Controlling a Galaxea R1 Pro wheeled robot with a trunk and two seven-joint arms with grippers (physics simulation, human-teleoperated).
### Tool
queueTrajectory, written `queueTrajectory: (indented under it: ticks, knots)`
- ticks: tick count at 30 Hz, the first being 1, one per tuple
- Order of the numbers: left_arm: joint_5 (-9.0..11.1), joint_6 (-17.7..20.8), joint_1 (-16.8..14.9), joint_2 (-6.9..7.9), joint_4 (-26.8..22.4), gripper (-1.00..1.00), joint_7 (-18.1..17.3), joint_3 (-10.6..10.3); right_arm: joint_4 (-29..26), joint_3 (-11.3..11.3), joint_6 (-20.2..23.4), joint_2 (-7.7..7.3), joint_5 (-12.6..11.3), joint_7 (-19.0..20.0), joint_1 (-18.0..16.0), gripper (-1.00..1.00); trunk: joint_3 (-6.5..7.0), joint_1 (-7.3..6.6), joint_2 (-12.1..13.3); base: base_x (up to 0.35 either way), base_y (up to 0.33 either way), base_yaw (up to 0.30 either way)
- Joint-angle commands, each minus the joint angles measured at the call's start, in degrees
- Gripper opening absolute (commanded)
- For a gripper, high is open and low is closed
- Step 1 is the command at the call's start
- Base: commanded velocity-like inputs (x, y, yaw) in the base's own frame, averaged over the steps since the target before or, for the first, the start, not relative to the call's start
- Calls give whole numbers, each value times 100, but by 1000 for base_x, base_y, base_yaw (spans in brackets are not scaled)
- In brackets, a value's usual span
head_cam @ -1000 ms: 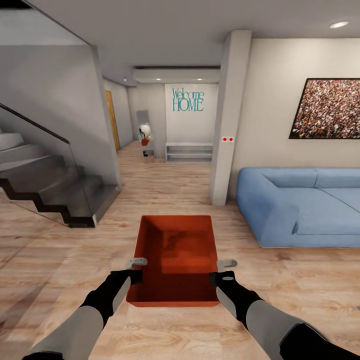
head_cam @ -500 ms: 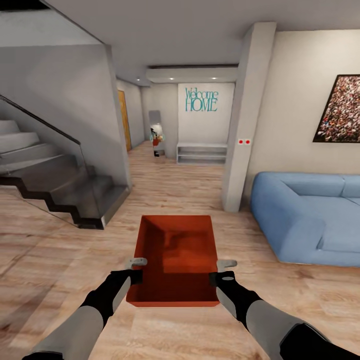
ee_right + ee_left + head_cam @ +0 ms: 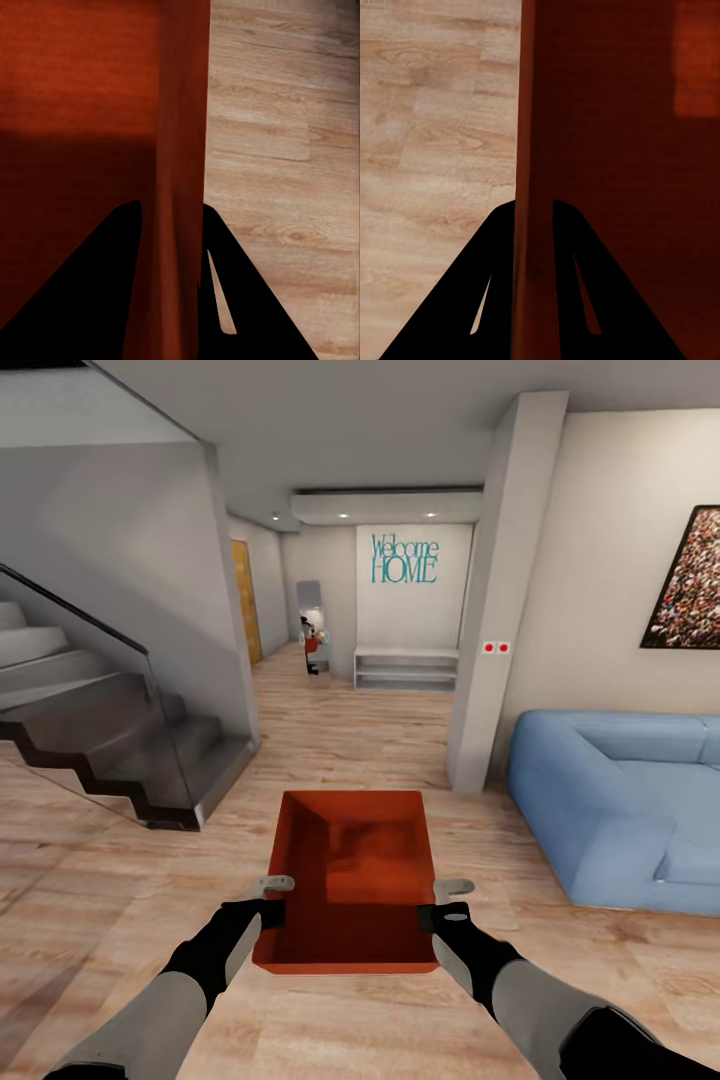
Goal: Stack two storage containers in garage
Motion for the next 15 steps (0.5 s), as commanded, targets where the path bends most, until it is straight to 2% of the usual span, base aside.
queueTrajectory:
  ticks: [1, 15]
  knots:
    - [-162, 48, -7, 0, -84, -100, 84, 145, 5, -61, 37, -2, -25, -102, -1, -100, -13, 7, -13, 323, 0, 0]
    - [-162, 50, -7, 0, -82, -100, 84, 145, 5, -53, 43, -2, -24, -102, -1, -100, -13, 7, -13, 323, 0, 0]
